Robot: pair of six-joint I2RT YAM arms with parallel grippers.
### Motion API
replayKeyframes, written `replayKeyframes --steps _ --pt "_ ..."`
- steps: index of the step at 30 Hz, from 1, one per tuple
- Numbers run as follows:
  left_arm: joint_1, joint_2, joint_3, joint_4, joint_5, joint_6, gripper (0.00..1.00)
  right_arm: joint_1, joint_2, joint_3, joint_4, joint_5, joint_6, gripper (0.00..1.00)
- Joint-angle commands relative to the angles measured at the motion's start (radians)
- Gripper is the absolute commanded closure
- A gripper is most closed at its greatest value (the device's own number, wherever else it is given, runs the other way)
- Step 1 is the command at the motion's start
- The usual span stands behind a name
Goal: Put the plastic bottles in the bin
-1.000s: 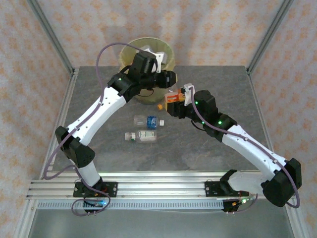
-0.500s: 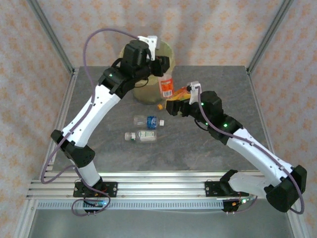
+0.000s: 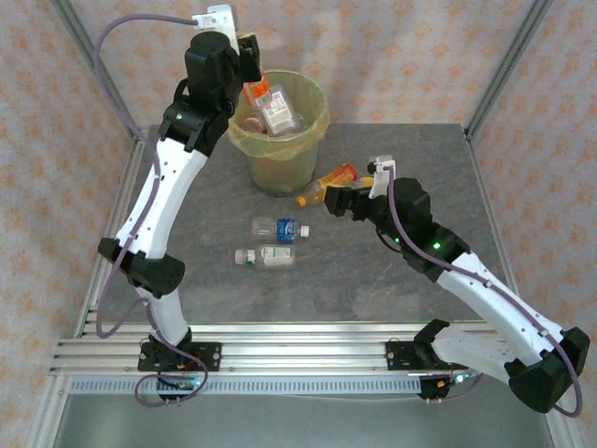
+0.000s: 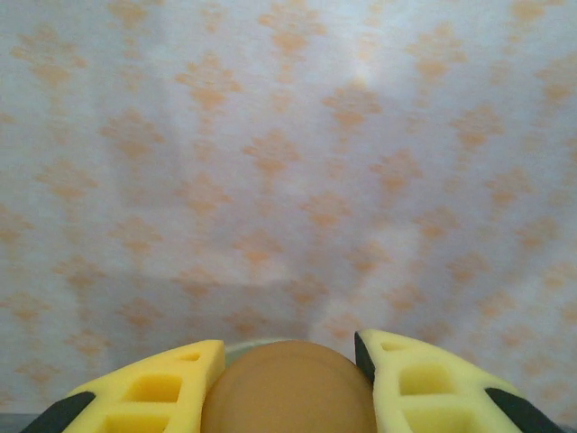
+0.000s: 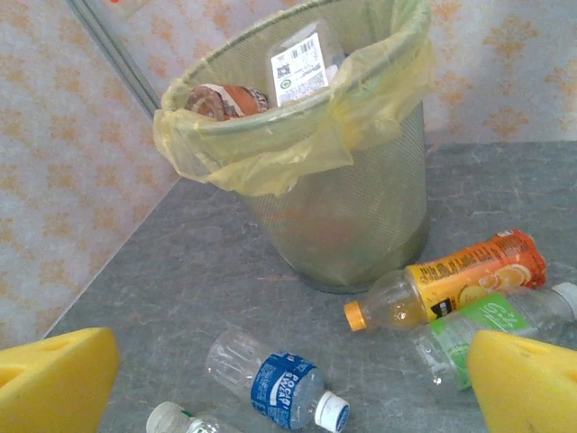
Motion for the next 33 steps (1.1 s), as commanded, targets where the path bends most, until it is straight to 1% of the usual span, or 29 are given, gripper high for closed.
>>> replayKeyframes --steps 1,4,8,13,15,22,33 --pt "0.015 0.053 0.043 0.083 -0.114 0.091 0.91 0.002 -0.013 -0.012 -0.014 0.029 0.018 0.01" --pt "0.023 0.124 0.078 0.106 -0.136 0.146 0.90 0.002 -0.017 -0.014 -0.023 0.036 0.025 0.01" --pt "0.027 0.219 0.157 0.095 -0.151 0.209 0.90 0.002 -0.019 -0.023 -0.021 0.036 0.036 0.01" --pt "0.035 0.344 0.308 0.025 -0.196 0.270 0.91 0.004 -0.022 -0.026 -0.027 0.035 0.042 0.01" --pt "0.039 0.378 0.345 -0.008 -0.208 0.281 0.91 0.002 -0.024 -0.029 -0.031 0.039 0.045 0.01" --pt "0.049 0.402 0.315 -0.022 -0.229 0.315 0.91 0.002 -0.028 -0.038 -0.032 0.041 0.049 0.01" --pt "0.053 0.471 0.311 -0.079 -0.176 0.335 0.90 0.002 -0.030 -0.040 -0.031 0.035 0.052 0.01"
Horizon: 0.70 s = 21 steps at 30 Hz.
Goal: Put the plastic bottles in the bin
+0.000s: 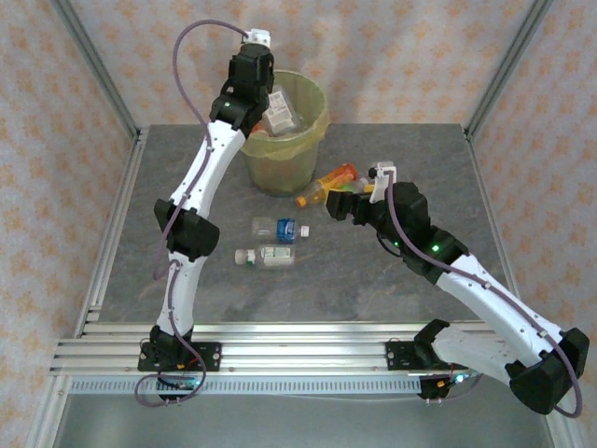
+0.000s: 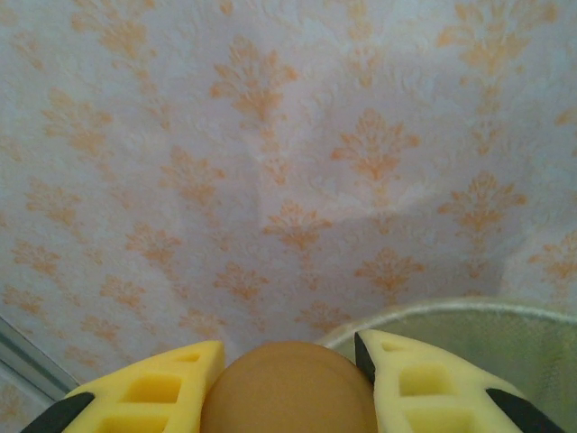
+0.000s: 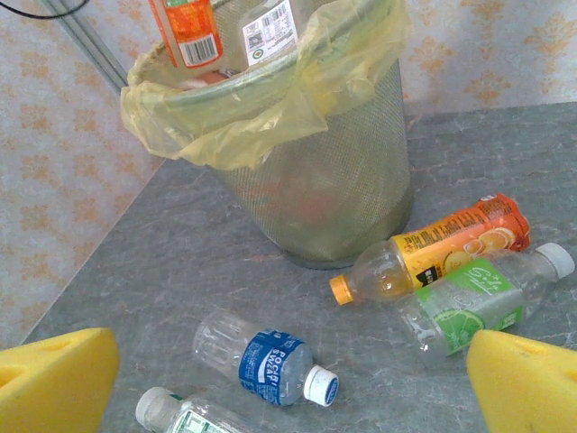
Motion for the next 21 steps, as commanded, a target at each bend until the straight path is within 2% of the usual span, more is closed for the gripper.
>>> replayKeyframes --steps 1,13,21 --pt "0.009 0.029 0.019 -0.057 0.018 0.028 0.90 0.002 -0.019 -0.005 -0.004 0.014 0.010 0.01" --pt "0.011 0.082 0.018 -0.153 0.076 -0.022 0.78 0.002 -0.017 -0.007 -0.008 0.028 0.010 0.01" --pt "0.011 0.092 0.003 -0.207 0.148 -0.038 0.61 0.002 -0.019 -0.011 -0.006 0.036 0.011 0.01"
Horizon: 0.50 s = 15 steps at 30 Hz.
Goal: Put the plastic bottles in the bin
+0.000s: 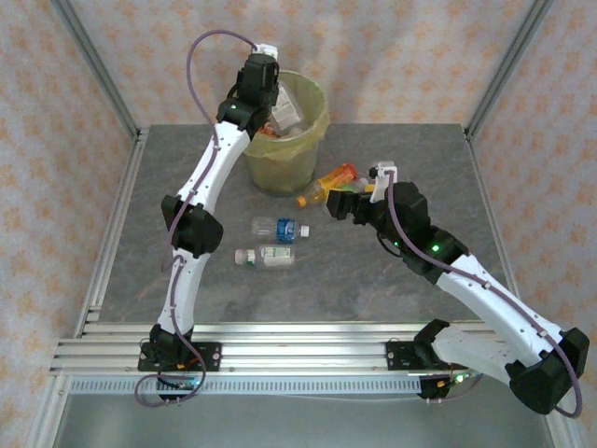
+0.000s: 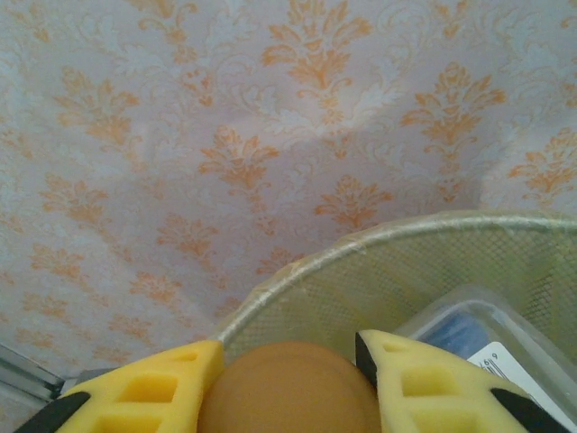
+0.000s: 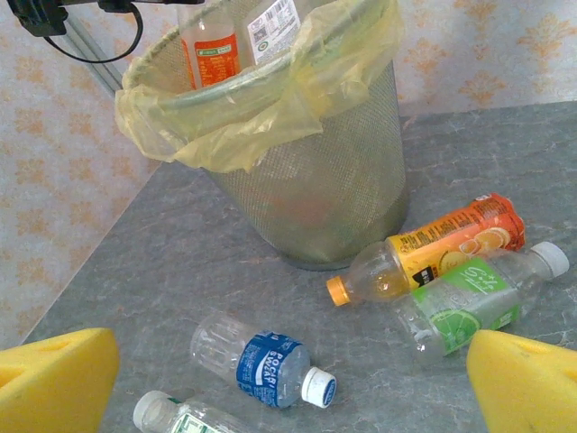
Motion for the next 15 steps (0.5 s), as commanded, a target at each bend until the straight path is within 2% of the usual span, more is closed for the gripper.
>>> replayKeyframes --steps 1,3,5,10,15 --pt "0.005 0.025 -0.004 -0.143 0.054 -0.024 0.57 0.002 -0.020 -0.010 -0.006 0.025 0.003 0.01" --pt "0.004 0.020 -0.001 -0.154 0.060 -0.018 0.45 0.002 -0.021 -0.008 -0.006 0.027 0.000 0.01" --pt "0.004 0.011 0.000 -0.165 0.096 -0.013 0.38 0.002 -0.019 -0.008 -0.004 0.029 -0.002 0.01" --pt "0.005 -0.028 0.000 -0.164 0.265 -0.067 0.14 0.002 -0.010 -0.010 0.013 0.022 0.002 0.01" --pt "0.011 -0.052 0.014 -0.115 0.341 -0.133 0.10 0.002 -0.008 -0.007 0.004 0.012 0.005 0.01"
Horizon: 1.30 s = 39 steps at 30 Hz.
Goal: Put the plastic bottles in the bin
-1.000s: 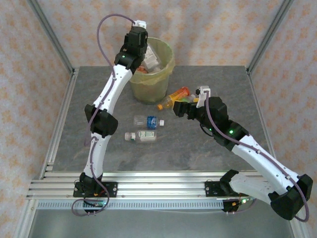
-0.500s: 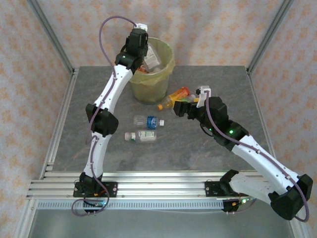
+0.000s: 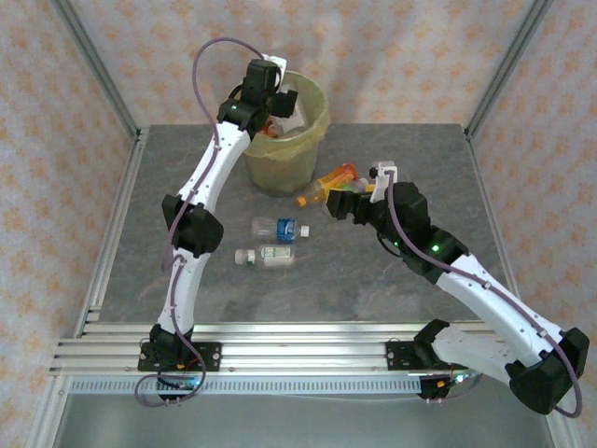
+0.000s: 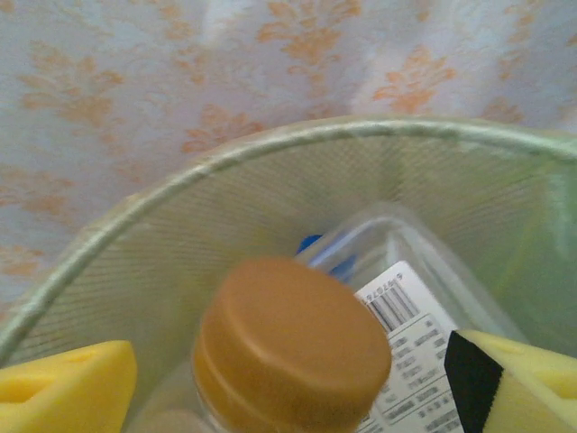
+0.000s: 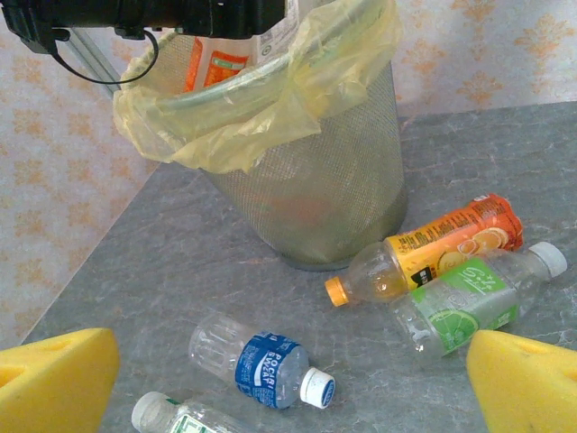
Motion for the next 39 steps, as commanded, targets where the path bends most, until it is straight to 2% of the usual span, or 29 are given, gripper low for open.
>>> replayKeyframes --steps 1,5,9,15,22,25,31,39 --pt "0.010 -0.057 0.025 0.012 0.067 -0.062 0.10 0.002 -0.012 -0.006 0.000 0.010 0.005 0.01" --pt "0.011 -0.067 0.037 0.039 -0.067 -0.102 0.11 0.002 -0.021 -0.007 -0.006 0.011 0.002 0.01" --pt "0.014 -0.079 0.037 0.051 -0.104 -0.120 0.11 0.002 -0.019 -0.004 -0.012 0.024 0.004 0.01" --pt "0.014 -0.121 0.037 0.010 -0.097 -0.155 0.11 0.000 0.021 0.064 -0.160 0.282 0.090 0.01" --pt "0.014 -0.254 -0.002 -0.077 -0.137 -0.217 0.07 -0.020 0.127 0.167 -0.327 0.387 0.211 0.01" --pt "0.014 -0.361 -0.101 -0.085 -0.147 -0.257 0.00 -0.039 0.184 0.203 -0.389 0.412 0.276 0.01" --pt "0.014 -0.658 -0.473 0.004 -0.168 -0.347 0.00 -0.076 0.337 0.256 -0.441 0.367 0.346 0.01" --pt "0.014 -1.029 -1.009 0.182 -0.210 -0.499 0.00 -0.112 0.557 0.343 -0.409 0.267 0.371 0.01"
